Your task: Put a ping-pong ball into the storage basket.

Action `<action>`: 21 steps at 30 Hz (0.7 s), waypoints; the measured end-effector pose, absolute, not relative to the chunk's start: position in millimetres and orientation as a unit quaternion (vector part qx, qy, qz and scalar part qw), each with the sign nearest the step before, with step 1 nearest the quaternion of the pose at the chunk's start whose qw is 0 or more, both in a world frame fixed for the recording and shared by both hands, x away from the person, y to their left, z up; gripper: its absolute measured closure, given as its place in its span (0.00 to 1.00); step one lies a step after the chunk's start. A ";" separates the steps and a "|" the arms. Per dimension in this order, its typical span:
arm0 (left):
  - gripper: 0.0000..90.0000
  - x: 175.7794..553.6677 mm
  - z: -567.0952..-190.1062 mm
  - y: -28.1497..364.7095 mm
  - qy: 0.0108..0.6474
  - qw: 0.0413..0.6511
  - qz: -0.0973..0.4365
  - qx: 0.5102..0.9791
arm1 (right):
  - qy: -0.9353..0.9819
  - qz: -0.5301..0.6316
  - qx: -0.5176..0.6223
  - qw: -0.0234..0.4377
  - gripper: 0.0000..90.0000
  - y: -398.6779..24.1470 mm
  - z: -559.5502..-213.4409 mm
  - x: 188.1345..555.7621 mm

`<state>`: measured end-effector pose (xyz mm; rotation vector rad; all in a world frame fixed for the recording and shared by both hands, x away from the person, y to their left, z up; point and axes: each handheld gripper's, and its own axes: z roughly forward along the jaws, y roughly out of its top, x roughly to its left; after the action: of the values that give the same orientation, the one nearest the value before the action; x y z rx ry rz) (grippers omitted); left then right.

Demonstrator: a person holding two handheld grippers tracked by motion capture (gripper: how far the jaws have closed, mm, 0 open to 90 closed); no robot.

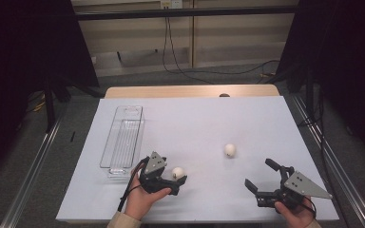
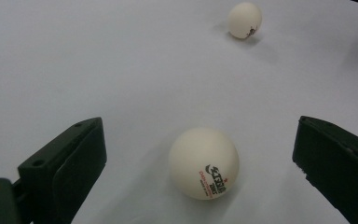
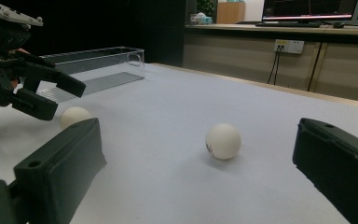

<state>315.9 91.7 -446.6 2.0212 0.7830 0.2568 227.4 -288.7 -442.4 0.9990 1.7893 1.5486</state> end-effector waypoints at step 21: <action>0.07 321.5 -449.8 86.0 0.335 0.429 0.086 0.834 | 0.669 0.579 0.371 0.284 0.01 -288.8 -442.2 227.5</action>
<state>321.5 86.0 -449.8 2.0832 0.8375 0.2144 227.5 -288.8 -442.2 0.9936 1.7893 1.5488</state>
